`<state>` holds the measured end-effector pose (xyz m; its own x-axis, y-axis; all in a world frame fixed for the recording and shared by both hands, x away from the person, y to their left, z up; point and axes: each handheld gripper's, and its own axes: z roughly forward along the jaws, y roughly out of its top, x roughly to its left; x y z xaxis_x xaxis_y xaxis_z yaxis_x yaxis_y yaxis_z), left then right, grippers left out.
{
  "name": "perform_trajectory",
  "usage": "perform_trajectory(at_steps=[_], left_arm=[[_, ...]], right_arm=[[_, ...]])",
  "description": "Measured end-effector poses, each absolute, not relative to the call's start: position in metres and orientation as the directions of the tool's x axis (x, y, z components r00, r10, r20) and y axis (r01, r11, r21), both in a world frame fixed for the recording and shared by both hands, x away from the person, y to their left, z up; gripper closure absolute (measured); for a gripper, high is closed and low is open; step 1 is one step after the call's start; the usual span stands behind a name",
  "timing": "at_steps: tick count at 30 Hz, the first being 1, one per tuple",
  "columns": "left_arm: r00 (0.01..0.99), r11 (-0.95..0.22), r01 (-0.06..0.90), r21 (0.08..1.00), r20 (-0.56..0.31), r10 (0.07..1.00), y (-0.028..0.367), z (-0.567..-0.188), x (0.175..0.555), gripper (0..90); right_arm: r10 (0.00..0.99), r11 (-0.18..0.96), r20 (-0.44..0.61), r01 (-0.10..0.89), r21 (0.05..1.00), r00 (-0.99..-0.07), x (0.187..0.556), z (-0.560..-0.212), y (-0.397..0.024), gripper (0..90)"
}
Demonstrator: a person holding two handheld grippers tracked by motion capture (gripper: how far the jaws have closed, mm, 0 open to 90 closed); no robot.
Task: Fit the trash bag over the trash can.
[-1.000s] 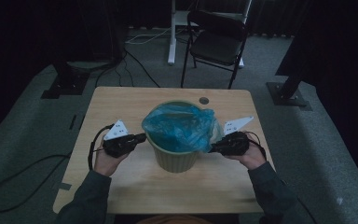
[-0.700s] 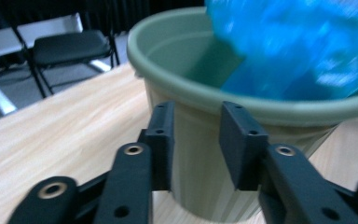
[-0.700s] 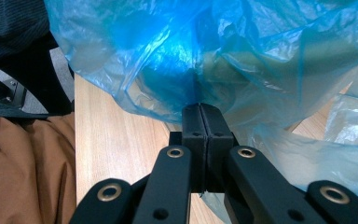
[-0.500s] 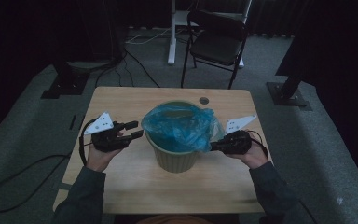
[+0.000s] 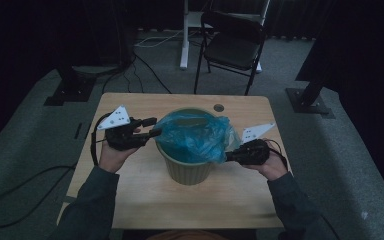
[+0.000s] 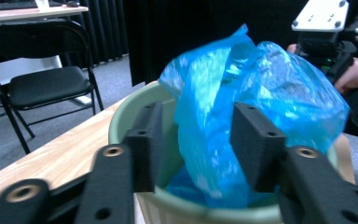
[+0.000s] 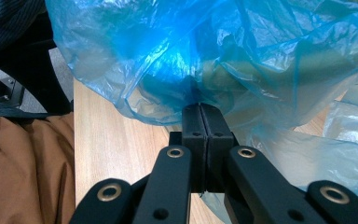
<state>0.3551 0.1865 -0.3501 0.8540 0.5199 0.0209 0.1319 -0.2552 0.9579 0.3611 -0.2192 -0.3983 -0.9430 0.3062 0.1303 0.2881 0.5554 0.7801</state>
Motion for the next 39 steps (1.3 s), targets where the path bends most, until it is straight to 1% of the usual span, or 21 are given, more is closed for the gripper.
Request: perform_trajectory(at_steps=[1, 2, 3, 6, 10, 11, 12, 15, 17, 18, 25, 28, 34, 39], left_arm=[[0.856, -0.267, 0.128, 0.955, 0.03, 0.517, 0.184, -0.35, 0.354, 76.4], [0.862, -0.27, 0.122, 0.955, 0.033, 0.507, 0.183, -0.351, 0.353, 76.4], [0.873, -0.273, 0.117, 0.955, 0.032, 0.487, 0.184, -0.355, 0.35, 85.5], [0.878, -0.276, 0.119, 0.954, 0.028, 0.478, 0.188, -0.363, 0.344, 89.4], [0.884, -0.283, 0.141, 0.949, 0.008, 0.468, 0.202, -0.377, 0.337, 89.6], [0.885, -0.277, 0.158, 0.948, -0.012, 0.465, 0.21, -0.386, 0.335, 89.6], [0.885, -0.277, 0.158, 0.948, -0.012, 0.465, 0.21, -0.386, 0.335, 89.7], [0.874, -0.297, 0.186, 0.937, -0.02, 0.485, 0.218, -0.401, 0.334, 89.7], [0.874, -0.297, 0.186, 0.937, -0.02, 0.485, 0.218, -0.401, 0.334, 89.7], [0.866, -0.311, 0.204, 0.928, -0.023, 0.499, 0.221, -0.409, 0.335, 89.7], [0.843, -0.356, 0.237, 0.904, -0.009, 0.539, 0.216, -0.426, 0.342, 89.7], [0.841, -0.363, 0.242, 0.9, -0.008, 0.541, 0.212, -0.43, 0.345, 89.7], [0.831, -0.364, 0.247, 0.898, -0.003, 0.556, 0.205, -0.431, 0.349, 89.7], [0.796, -0.351, 0.262, 0.899, 0.005, 0.606, 0.205, -0.428, 0.358, 89.7]], right_arm=[[0.305, 0.555, 0.13, 0.287, 0.781, -0.943, 0.36, -0.398, -0.219, 89.8], [0.305, 0.555, 0.13, 0.287, 0.781, -0.943, 0.36, -0.398, -0.219, 89.8], [0.304, 0.555, 0.127, 0.284, 0.782, -0.944, 0.359, -0.398, -0.22, 89.7], [0.304, 0.556, 0.125, 0.283, 0.782, -0.944, 0.358, -0.399, -0.222, 89.8], [0.311, 0.559, 0.127, 0.289, 0.777, -0.942, 0.357, -0.4, -0.225, 89.8], [0.311, 0.558, 0.129, 0.291, 0.777, -0.941, 0.357, -0.401, -0.225, 89.8], [0.311, 0.558, 0.129, 0.291, 0.777, -0.941, 0.357, -0.401, -0.225, 89.8], [0.311, 0.561, 0.13, 0.292, 0.775, -0.941, 0.358, -0.403, -0.223, 89.8], [0.311, 0.56, 0.132, 0.294, 0.774, -0.941, 0.359, -0.403, -0.223, 89.8], [0.311, 0.56, 0.132, 0.294, 0.774, -0.941, 0.359, -0.403, -0.223, 89.8], [0.297, 0.572, 0.149, 0.301, 0.763, -0.943, 0.359, -0.411, -0.216, 89.8], [0.3, 0.579, 0.152, 0.306, 0.755, -0.942, 0.36, -0.415, -0.213, 89.8], [0.292, 0.589, 0.17, 0.317, 0.744, -0.941, 0.363, -0.422, -0.206, 89.8], [0.309, 0.597, 0.167, 0.328, 0.732, -0.936, 0.367, -0.427, -0.204, 89.8]])
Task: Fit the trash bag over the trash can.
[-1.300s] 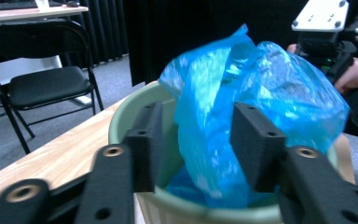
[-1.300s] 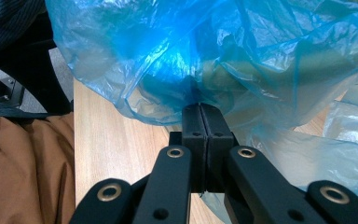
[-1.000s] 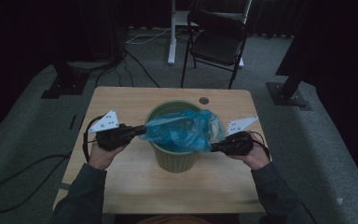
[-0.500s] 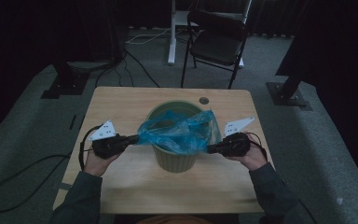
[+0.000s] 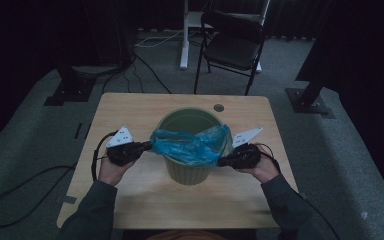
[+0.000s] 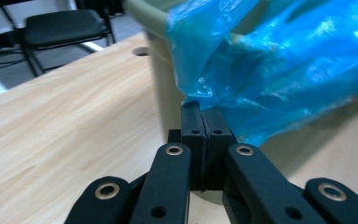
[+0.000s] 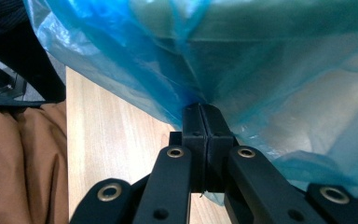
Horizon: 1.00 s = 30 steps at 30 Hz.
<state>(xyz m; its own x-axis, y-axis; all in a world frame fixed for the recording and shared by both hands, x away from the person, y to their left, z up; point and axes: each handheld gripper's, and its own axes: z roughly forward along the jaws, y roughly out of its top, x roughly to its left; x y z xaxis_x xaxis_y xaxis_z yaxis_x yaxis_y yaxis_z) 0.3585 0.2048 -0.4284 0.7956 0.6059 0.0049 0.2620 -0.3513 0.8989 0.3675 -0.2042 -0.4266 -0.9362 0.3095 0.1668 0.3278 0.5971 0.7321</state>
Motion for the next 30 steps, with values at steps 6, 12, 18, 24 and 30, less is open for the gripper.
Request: perform_trajectory(at_steps=[6, 12, 18, 24, 30], left_arm=[[0.751, -0.331, 0.274, 0.903, 0.014, 0.66, 0.205, -0.42, 0.374, 89.5], [0.728, -0.303, 0.287, 0.909, -0.001, 0.685, 0.203, -0.418, 0.386, 88.0], [0.723, -0.299, 0.297, 0.907, -0.009, 0.691, 0.199, -0.418, 0.393, 85.9], [0.718, -0.293, 0.303, 0.907, -0.015, 0.696, 0.195, -0.416, 0.401, 84.6], [0.711, -0.283, 0.314, 0.906, -0.027, 0.703, 0.19, -0.414, 0.41, 83.5]], right_arm=[[0.338, 0.547, 0.158, 0.33, 0.769, -0.928, 0.367, -0.419, -0.217, 72.3], [0.339, 0.498, 0.139, 0.303, 0.812, -0.931, 0.362, -0.401, -0.235, 66.8], [0.37, 0.437, 0.105, 0.273, 0.857, -0.923, 0.362, -0.376, -0.248, 65.3], [0.419, 0.376, 0.074, 0.247, 0.893, -0.905, 0.369, -0.357, -0.25, 62.5], [0.428, 0.374, 0.042, 0.219, 0.901, -0.903, 0.377, -0.346, -0.239, 61.0]])
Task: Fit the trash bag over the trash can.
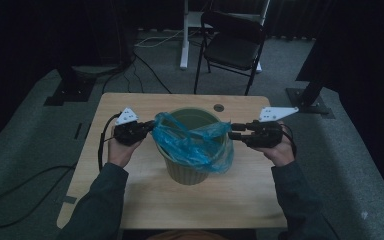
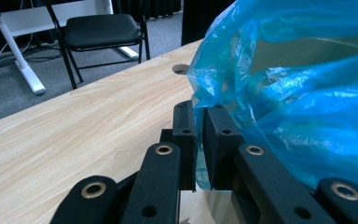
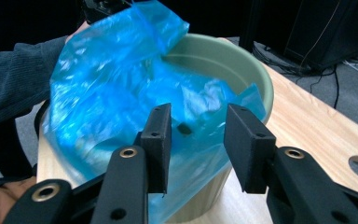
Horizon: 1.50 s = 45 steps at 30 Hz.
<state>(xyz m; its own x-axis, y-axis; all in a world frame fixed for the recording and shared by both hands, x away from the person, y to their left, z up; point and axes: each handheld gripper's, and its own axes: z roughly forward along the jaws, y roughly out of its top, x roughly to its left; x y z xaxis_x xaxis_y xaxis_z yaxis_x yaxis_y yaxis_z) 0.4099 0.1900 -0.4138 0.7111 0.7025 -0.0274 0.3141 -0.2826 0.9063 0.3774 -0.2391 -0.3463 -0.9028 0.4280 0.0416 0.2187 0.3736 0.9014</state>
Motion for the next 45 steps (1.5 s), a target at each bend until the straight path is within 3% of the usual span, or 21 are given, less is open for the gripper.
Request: perform_trajectory(at_steps=[9, 19, 23, 27, 29, 31, 36, 45], left_arm=[[0.709, -0.27, 0.325, 0.907, -0.044, 0.704, 0.188, -0.414, 0.412, 79.1], [0.696, -0.207, 0.326, 0.923, -0.086, 0.713, 0.218, -0.411, 0.395, 71.0], [0.694, -0.186, 0.311, 0.932, -0.089, 0.715, 0.23, -0.407, 0.385, 70.7], [0.721, -0.191, 0.274, 0.942, -0.07, 0.689, 0.231, -0.399, 0.374, 70.3], [0.733, -0.195, 0.261, 0.945, -0.063, 0.677, 0.229, -0.397, 0.371, 70.0], [0.787, -0.192, 0.217, 0.957, -0.055, 0.614, 0.221, -0.387, 0.362, 69.0], [0.824, -0.189, 0.18, 0.965, -0.043, 0.565, 0.211, -0.376, 0.357, 67.3], [0.86, -0.212, 0.165, 0.963, -0.035, 0.509, 0.188, -0.367, 0.358, 54.9]], right_arm=[[0.413, 0.433, 0.01, 0.205, 0.878, -0.911, 0.386, -0.342, -0.216, 56.4], [0.411, 0.478, 0.006, 0.221, 0.85, -0.912, 0.397, -0.349, -0.201, 55.4], [0.408, 0.499, 0.003, 0.226, 0.836, -0.913, 0.399, -0.351, -0.197, 64.0], [0.401, 0.521, 0.0, 0.228, 0.822, -0.916, 0.399, -0.353, -0.195, 81.8], [0.401, 0.525, 0.0, 0.229, 0.82, -0.916, 0.399, -0.354, -0.194, 84.5], [0.402, 0.533, -0.002, 0.232, 0.814, -0.916, 0.399, -0.355, -0.193, 89.4], [0.401, 0.534, 0.0, 0.234, 0.812, -0.916, 0.398, -0.355, -0.192, 89.8], [0.395, 0.533, 0.008, 0.236, 0.812, -0.919, 0.398, -0.359, -0.191, 89.7]])
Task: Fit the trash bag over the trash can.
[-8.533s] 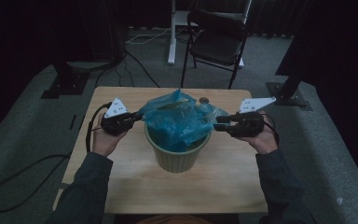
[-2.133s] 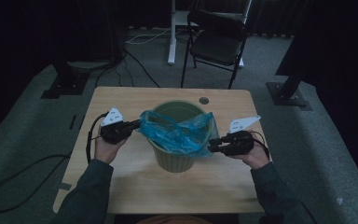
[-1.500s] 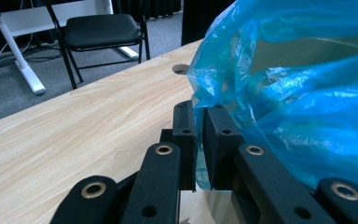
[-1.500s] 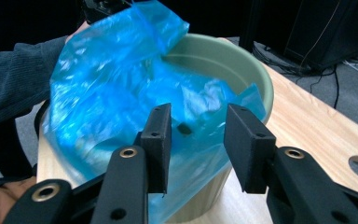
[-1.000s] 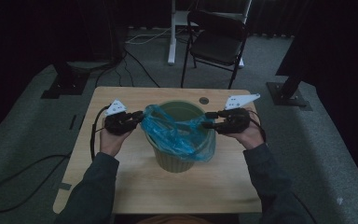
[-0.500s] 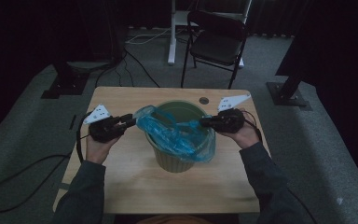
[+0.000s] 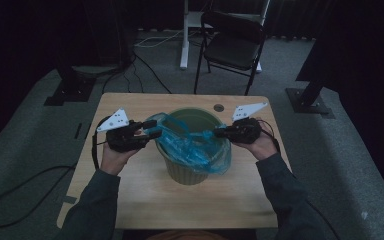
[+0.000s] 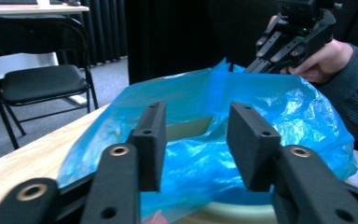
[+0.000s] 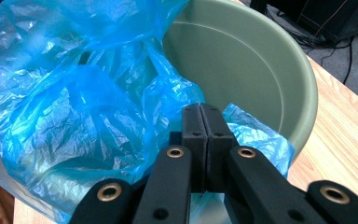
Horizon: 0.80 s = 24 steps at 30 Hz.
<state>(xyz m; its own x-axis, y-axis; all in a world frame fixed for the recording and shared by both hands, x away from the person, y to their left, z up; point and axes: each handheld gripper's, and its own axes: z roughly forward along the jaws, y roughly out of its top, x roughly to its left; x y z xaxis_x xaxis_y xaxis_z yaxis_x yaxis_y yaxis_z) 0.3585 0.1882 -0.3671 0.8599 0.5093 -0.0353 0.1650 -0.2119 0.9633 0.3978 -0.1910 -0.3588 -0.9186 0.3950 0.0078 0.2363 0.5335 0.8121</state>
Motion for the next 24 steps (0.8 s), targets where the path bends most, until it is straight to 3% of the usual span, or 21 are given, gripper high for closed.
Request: perform_trajectory(at_steps=[5, 6, 7, 10, 15, 24], left_arm=[[0.871, -0.276, 0.183, 0.944, -0.026, 0.49, 0.18, -0.377, 0.356, 51.9], [0.87, -0.289, 0.193, 0.938, -0.027, 0.492, 0.179, -0.38, 0.355, 58.1], [0.863, -0.303, 0.202, 0.931, -0.023, 0.504, 0.178, -0.382, 0.353, 58.1], [0.853, -0.3, 0.204, 0.932, -0.019, 0.522, 0.183, -0.388, 0.348, 74.9], [0.849, -0.28, 0.207, 0.937, -0.031, 0.527, 0.191, -0.389, 0.346, 86.4], [0.845, -0.242, 0.223, 0.944, -0.064, 0.53, 0.204, -0.397, 0.342, 88.9]], right_arm=[[0.401, 0.529, 0.009, 0.24, 0.814, -0.916, 0.398, -0.36, -0.193, 89.7], [0.402, 0.527, 0.01, 0.24, 0.815, -0.915, 0.398, -0.359, -0.195, 89.7], [0.402, 0.527, 0.01, 0.24, 0.815, -0.915, 0.398, -0.359, -0.195, 89.7], [0.413, 0.523, 0.007, 0.244, 0.817, -0.91, 0.397, -0.359, -0.199, 89.7], [0.433, 0.521, 0.0, 0.25, 0.816, -0.902, 0.397, -0.359, -0.204, 89.9], [0.485, 0.496, -0.001, 0.274, 0.824, -0.874, 0.401, -0.358, -0.217, 90.0]])
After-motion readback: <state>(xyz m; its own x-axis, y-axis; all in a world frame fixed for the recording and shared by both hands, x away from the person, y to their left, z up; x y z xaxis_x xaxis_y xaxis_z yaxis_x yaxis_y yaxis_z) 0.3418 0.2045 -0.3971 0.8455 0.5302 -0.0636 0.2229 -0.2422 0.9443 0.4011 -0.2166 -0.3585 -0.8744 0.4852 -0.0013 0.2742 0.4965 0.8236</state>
